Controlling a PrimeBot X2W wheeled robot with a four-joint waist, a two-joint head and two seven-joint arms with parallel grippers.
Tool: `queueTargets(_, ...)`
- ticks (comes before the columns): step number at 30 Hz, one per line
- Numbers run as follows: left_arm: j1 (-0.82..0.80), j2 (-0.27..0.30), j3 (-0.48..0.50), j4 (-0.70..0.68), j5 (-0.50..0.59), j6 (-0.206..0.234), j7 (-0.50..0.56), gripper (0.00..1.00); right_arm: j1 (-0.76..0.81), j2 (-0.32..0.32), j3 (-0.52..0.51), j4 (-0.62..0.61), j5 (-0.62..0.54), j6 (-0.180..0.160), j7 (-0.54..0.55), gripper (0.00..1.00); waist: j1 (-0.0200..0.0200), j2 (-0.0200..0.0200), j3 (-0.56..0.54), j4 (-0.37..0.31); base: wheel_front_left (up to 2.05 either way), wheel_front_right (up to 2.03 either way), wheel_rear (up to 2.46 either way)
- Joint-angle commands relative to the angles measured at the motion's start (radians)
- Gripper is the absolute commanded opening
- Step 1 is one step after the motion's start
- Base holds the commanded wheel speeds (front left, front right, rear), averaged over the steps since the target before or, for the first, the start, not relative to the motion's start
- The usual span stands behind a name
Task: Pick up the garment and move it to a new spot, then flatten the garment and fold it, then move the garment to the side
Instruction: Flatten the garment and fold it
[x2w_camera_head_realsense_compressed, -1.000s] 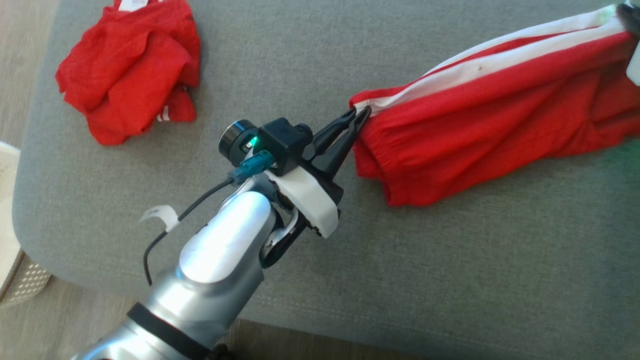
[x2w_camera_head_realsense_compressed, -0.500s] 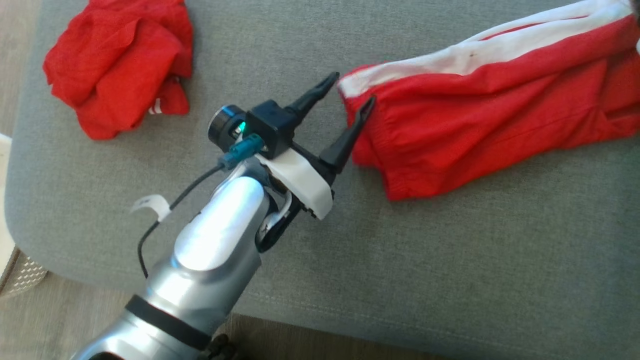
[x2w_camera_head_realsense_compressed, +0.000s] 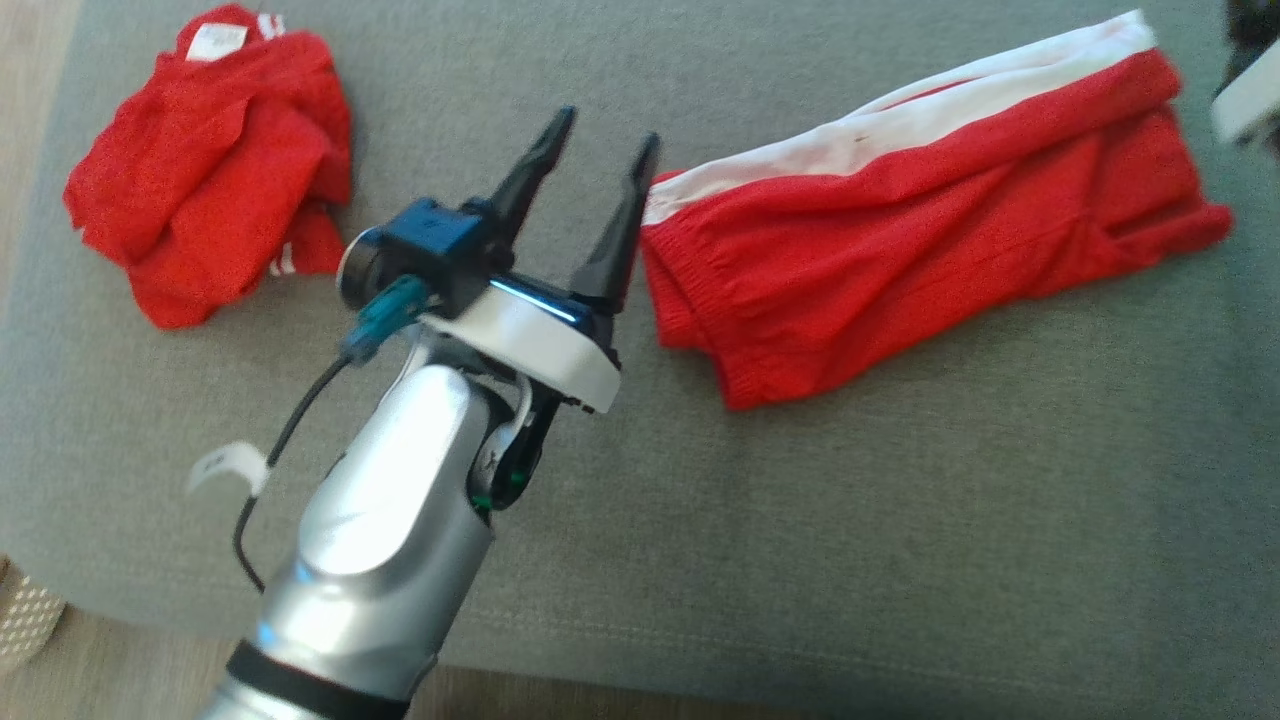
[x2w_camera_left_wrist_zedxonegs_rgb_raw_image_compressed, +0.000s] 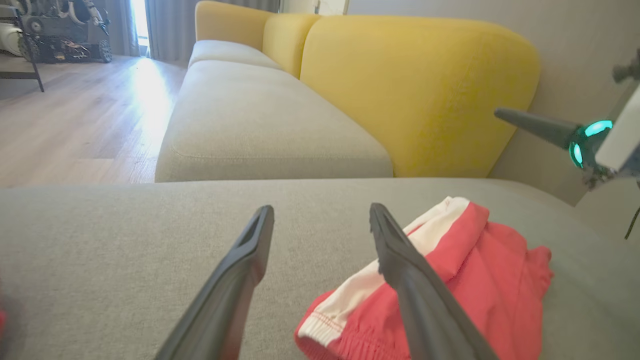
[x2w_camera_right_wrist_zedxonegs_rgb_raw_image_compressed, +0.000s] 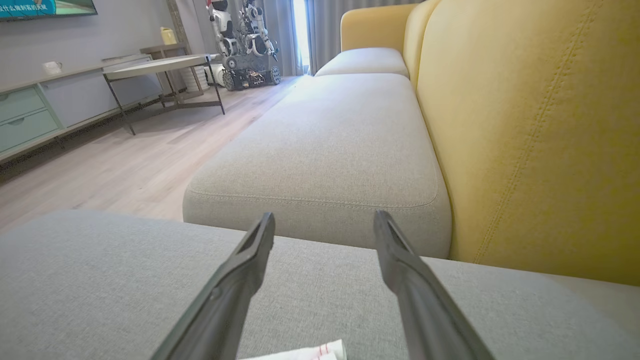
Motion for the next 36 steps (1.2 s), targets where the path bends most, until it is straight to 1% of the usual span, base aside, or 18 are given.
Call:
queueTargets(1, -0.002, 0.017, 0.049, -0.054, -0.006, 0.014, -0.008, 1.00, 0.036, 0.003, 0.007, -0.047, 0.002, -0.001, -0.026, 1.00, 0.0000, 0.0000, -0.040, -0.033, 0.00, 0.00, 0.00)
queueTargets(4, 0.040, 0.016, 0.086, -0.114, -0.002, 0.040, -0.008, 1.00, 0.103, 0.023, 0.004, -0.104, -0.005, -0.001, -0.081, 1.00, 0.0000, 0.0000, -0.078, -0.057, 0.00, 0.00, 0.00)
queueTargets(8, 0.107, 0.016, 0.125, -0.179, -0.004, 0.070, -0.008, 1.00, 0.200, 0.045, -0.017, -0.175, -0.052, -0.001, -0.148, 1.00, 0.0000, 0.0000, -0.128, -0.084, 0.00, 0.00, 0.00)
queueTargets(11, 0.164, 0.016, 0.132, -0.205, 0.004, 0.082, -0.008, 1.00, 0.286, 0.063, -0.050, -0.221, -0.090, -0.001, -0.184, 1.00, 0.0000, 0.0000, -0.165, -0.094, 0.00, 0.00, 0.00)
queueTargets(15, 0.248, 0.016, 0.140, -0.220, 0.025, 0.088, -0.008, 1.00, 0.411, 0.093, -0.098, -0.289, -0.160, -0.001, -0.213, 1.00, 0.0000, 0.0000, -0.206, -0.108, 0.00, 0.00, 0.00)
queueTargets(16, 0.248, 0.016, 0.140, -0.220, 0.025, 0.088, -0.008, 1.00, 0.411, 0.093, -0.098, -0.289, -0.160, -0.001, -0.213, 1.00, 0.0000, 0.0000, -0.206, -0.108, 0.00, 0.00, 0.00)
queueTargets(22, 0.381, 0.016, 0.173, -0.253, 0.028, 0.096, -0.008, 1.00, 0.597, 0.191, -0.201, -0.370, -0.249, -0.001, -0.239, 1.00, 0.0000, 0.0000, -0.260, -0.124, 0.00, 0.00, 0.00)
queueTargets(26, 0.454, 0.016, 0.197, -0.286, 0.042, 0.103, -0.008, 1.00, 0.698, 0.246, -0.235, -0.413, -0.312, -0.001, -0.250, 1.00, 0.0000, 0.0000, -0.283, -0.135, 0.00, 0.00, 0.00)
queueTargets(29, 0.494, 0.016, 0.209, -0.311, 0.077, 0.100, -0.008, 1.00, 0.755, 0.286, -0.268, -0.439, -0.351, -0.001, -0.257, 1.00, 0.0000, 0.0000, -0.290, -0.139, 0.00, 0.00, 0.00)
queueTargets(31, 0.513, 0.016, 0.220, -0.324, 0.081, 0.106, -0.008, 1.00, 0.785, 0.310, -0.288, -0.455, -0.366, -0.001, -0.261, 1.00, 0.0000, 0.0000, -0.291, -0.137, 0.00, 0.00, 0.00)
queueTargets(36, 0.533, 0.016, 0.235, -0.347, 0.081, 0.109, -0.008, 1.00, 0.831, 0.339, -0.305, -0.474, -0.407, -0.001, -0.266, 1.00, 0.0000, 0.0000, -0.293, -0.134, 0.00, 0.00, 0.00)
